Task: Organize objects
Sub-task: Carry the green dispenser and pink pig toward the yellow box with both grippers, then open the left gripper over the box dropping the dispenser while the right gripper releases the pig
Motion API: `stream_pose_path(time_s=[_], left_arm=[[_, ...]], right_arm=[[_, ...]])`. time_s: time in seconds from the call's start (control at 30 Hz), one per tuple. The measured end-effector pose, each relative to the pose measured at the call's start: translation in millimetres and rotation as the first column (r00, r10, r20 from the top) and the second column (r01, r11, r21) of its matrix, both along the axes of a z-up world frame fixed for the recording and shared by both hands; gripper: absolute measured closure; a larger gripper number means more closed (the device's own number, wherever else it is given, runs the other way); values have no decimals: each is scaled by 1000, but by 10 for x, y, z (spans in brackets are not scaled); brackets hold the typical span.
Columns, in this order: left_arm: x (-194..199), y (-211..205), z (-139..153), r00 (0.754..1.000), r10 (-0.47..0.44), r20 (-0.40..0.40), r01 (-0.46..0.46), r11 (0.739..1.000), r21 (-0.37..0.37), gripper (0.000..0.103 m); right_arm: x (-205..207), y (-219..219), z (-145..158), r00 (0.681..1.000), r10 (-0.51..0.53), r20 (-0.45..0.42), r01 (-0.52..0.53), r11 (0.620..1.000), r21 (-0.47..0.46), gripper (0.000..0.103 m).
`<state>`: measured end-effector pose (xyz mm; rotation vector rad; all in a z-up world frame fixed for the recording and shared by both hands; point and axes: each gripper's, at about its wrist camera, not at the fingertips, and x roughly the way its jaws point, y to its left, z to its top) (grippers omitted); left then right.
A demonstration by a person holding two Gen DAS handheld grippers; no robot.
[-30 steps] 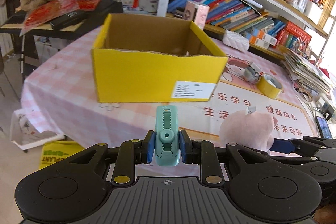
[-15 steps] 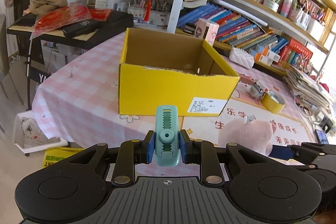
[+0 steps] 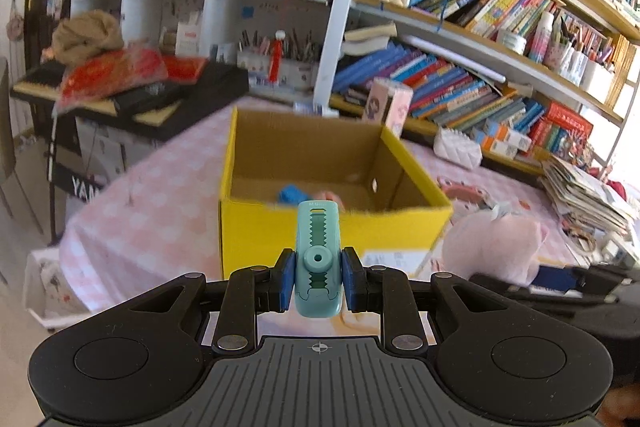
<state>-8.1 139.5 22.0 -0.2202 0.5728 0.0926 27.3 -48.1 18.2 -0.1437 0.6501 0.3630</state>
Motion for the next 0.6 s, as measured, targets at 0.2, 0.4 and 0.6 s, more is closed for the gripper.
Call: stream_pose_path(time_s=[0.2, 0.4, 0.6], left_arm=[[326, 57, 69, 999, 34, 22, -34, 999, 34, 80], [711, 78, 61, 998, 59, 26, -60, 997, 43, 80], [1085, 57, -14, 997, 76, 14, -77, 994, 75, 80]], right_arm=[[396, 65, 248, 997, 8, 72, -11, 999, 45, 52], [835, 171, 390, 991, 48, 123, -55, 997, 52, 52], [1271, 282, 432, 985, 87, 152, -95, 995, 44, 52]])
